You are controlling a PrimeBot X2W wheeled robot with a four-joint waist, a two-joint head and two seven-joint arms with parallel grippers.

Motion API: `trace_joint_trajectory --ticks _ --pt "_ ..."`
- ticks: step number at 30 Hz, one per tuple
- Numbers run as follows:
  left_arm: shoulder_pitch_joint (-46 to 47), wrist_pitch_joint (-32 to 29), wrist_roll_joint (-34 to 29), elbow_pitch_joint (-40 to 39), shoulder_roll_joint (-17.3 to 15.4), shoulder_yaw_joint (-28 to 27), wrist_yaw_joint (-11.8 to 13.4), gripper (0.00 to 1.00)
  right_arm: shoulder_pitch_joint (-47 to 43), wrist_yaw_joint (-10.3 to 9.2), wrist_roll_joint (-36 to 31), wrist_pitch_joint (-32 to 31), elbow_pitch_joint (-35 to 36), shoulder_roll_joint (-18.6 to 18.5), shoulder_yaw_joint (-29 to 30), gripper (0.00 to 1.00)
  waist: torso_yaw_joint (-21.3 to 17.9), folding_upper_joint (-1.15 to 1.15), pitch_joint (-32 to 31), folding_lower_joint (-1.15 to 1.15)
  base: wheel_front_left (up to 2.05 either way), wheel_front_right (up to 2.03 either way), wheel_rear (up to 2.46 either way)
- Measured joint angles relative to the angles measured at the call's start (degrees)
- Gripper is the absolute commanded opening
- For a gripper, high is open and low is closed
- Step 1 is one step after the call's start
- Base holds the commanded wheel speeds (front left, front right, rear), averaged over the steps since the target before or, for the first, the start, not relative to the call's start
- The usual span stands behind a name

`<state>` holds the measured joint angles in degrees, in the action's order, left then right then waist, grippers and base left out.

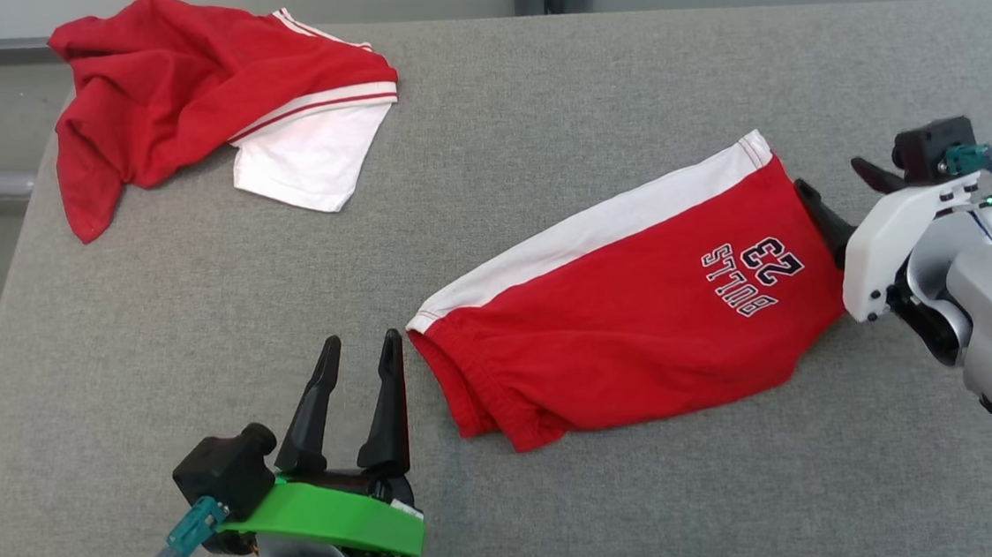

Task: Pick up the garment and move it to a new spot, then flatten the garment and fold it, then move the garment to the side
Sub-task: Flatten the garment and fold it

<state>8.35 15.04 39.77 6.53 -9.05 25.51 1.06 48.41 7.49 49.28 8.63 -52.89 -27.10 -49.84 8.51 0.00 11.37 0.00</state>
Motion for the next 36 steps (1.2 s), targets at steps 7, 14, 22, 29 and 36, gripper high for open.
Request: trace_joint_trajectory --ticks 7,14,22,29,36 --pt "-1.2 0.0 -0.49 -1.77 0.55 -0.99 0.56 1.0 -3.0 0.0 3.03 -2.35 -1.29 -0.59 -2.44 1.0 0.99 0.0 -2.05 0.0 0.0 0.0 0.0" --pt "-1.63 0.0 -0.58 -2.7 1.1 -3.47 0.98 1.0 -3.22 0.0 4.61 -4.6 -6.08 1.02 -3.07 1.0 2.79 0.0 -1.65 0.0 0.0 0.0 0.0" --pt "-1.85 0.0 -1.23 -2.56 1.83 -5.23 0.45 1.0 -2.02 -0.01 6.64 -7.14 -8.99 2.74 -3.47 0.28 3.4 0.0 -0.55 0.0 0.0 0.0 0.0" --pt "-2.57 0.0 -1.79 -2.15 2.18 -6.68 0.2 1.0 -1.83 0.02 7.62 -5.68 -8.89 3.93 -4.16 0.0 2.1 0.0 -1.06 0.0 0.0 0.0 0.0" --pt "-3.38 0.01 -2.09 -1.85 2.24 -7.15 -0.08 1.0 -2.39 0.05 9.68 -1.76 -8.14 3.54 -3.69 0.0 -0.75 0.0 -2.24 0.0 0.0 0.0 0.0"
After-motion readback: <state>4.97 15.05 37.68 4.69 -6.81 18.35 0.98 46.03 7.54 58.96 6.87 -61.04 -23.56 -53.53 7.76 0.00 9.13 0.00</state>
